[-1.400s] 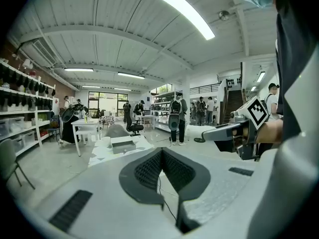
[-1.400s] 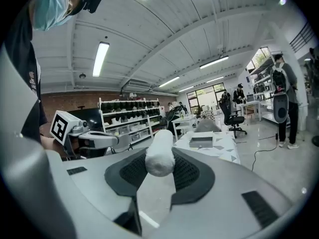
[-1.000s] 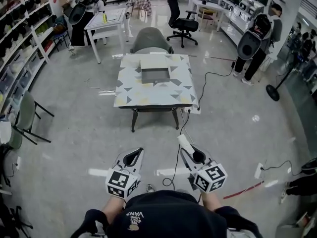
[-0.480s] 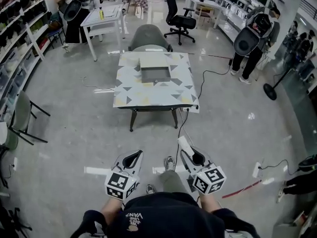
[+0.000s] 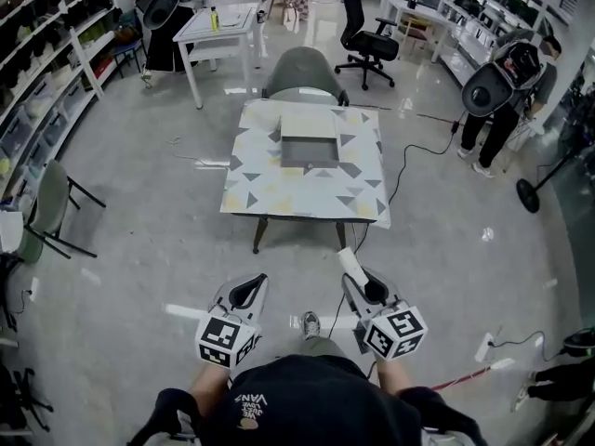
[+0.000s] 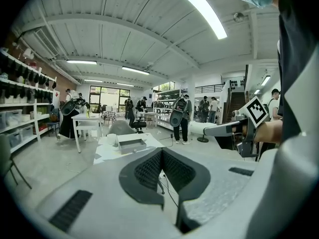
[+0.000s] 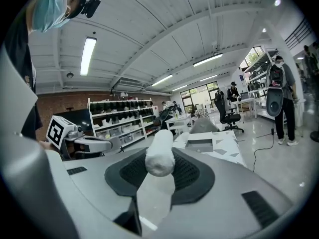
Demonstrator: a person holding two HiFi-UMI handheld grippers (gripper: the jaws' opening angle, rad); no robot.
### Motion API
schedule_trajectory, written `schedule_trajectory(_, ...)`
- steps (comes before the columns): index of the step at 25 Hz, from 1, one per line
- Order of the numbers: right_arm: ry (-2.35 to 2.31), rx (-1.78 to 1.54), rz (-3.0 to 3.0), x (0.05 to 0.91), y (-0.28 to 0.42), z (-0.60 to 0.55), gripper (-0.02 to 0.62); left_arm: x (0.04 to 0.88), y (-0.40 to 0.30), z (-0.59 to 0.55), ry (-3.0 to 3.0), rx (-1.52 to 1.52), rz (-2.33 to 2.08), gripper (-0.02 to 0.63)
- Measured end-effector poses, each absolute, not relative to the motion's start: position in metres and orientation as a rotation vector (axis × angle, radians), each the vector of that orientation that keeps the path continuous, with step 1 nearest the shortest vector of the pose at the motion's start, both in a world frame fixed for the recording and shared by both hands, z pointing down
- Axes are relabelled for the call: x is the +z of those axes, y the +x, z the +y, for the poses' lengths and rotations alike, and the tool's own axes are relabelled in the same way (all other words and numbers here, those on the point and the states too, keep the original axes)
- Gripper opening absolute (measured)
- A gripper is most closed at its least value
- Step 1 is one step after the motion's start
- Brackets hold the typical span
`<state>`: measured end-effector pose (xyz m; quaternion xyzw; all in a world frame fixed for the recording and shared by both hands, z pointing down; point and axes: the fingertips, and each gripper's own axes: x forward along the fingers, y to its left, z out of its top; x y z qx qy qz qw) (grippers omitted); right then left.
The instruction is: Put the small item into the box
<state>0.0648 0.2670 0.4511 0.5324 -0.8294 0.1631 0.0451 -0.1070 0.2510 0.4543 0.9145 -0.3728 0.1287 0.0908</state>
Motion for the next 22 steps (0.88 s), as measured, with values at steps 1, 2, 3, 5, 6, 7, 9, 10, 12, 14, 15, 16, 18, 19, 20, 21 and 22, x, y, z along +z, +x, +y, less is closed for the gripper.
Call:
schedule_trajectory(1,1.611,0.495,-2.541,0.451,0.069,0.256,0.124,0.453,-0.101,0.241,2.721,0.38,-1.116,0.006)
schedule_trajectory(2,1.596,0.494,-2.549,0.452,0.074,0.246,0.124,0.451,-0.094,0.23,2.723,0.378,-1.126,0.006)
schedule_trajectory(3,1.581,0.495,-2.558,0.453,0.079,0.235,0.124,0.45,-0.087,0.22,2.724,0.374,-1.138,0.006)
schedule_trajectory(5,1.551,0.496,-2.573,0.454,0.09,0.212,0.124,0.448,-0.074,0.198,2.719,0.367,-1.163,0.006)
schedule_trajectory(6,1.536,0.493,-2.579,0.454,0.095,0.202,0.124,0.447,-0.068,0.188,2.715,0.364,-1.173,0.006)
schedule_trajectory(7,1.522,0.491,-2.584,0.455,0.1,0.192,0.124,0.447,-0.062,0.179,2.711,0.362,-1.182,0.006)
schedule_trajectory(9,1.497,0.484,-2.594,0.455,0.11,0.173,0.124,0.449,-0.051,0.163,2.702,0.36,-1.2,0.006)
schedule_trajectory(10,1.484,0.48,-2.599,0.455,0.114,0.164,0.124,0.449,-0.046,0.156,2.696,0.359,-1.211,0.006)
schedule_trajectory(12,1.452,0.472,-2.61,0.455,0.121,0.149,0.124,0.45,-0.038,0.142,2.683,0.351,-1.232,0.006)
schedule_trajectory(14,1.42,0.461,-2.617,0.457,0.127,0.135,0.124,0.45,-0.03,0.131,2.673,0.346,-1.248,0.006)
schedule_trajectory(15,1.411,0.458,-2.619,0.458,0.13,0.128,0.124,0.451,-0.026,0.126,2.669,0.344,-1.254,0.006)
schedule_trajectory(16,1.405,0.459,-2.62,0.459,0.133,0.122,0.124,0.451,-0.023,0.12,2.664,0.343,-1.257,0.006)
schedule_trajectory(18,1.399,0.474,-2.621,0.462,0.136,0.111,0.124,0.452,-0.02,0.112,2.657,0.348,-1.256,0.006)
schedule_trajectory(19,1.397,0.484,-2.621,0.464,0.136,0.106,0.124,0.452,-0.019,0.108,2.655,0.354,-1.255,0.006)
schedule_trajectory(20,1.394,0.493,-2.622,0.465,0.136,0.101,0.124,0.453,-0.019,0.103,2.653,0.359,-1.255,0.006)
schedule_trajectory(21,1.392,0.5,-2.622,0.467,0.136,0.095,0.124,0.455,-0.019,0.098,2.65,0.362,-1.255,0.006)
schedule_trajectory(22,1.393,0.504,-2.62,0.469,0.135,0.089,0.124,0.457,-0.02,0.091,2.647,0.363,-1.254,0.006)
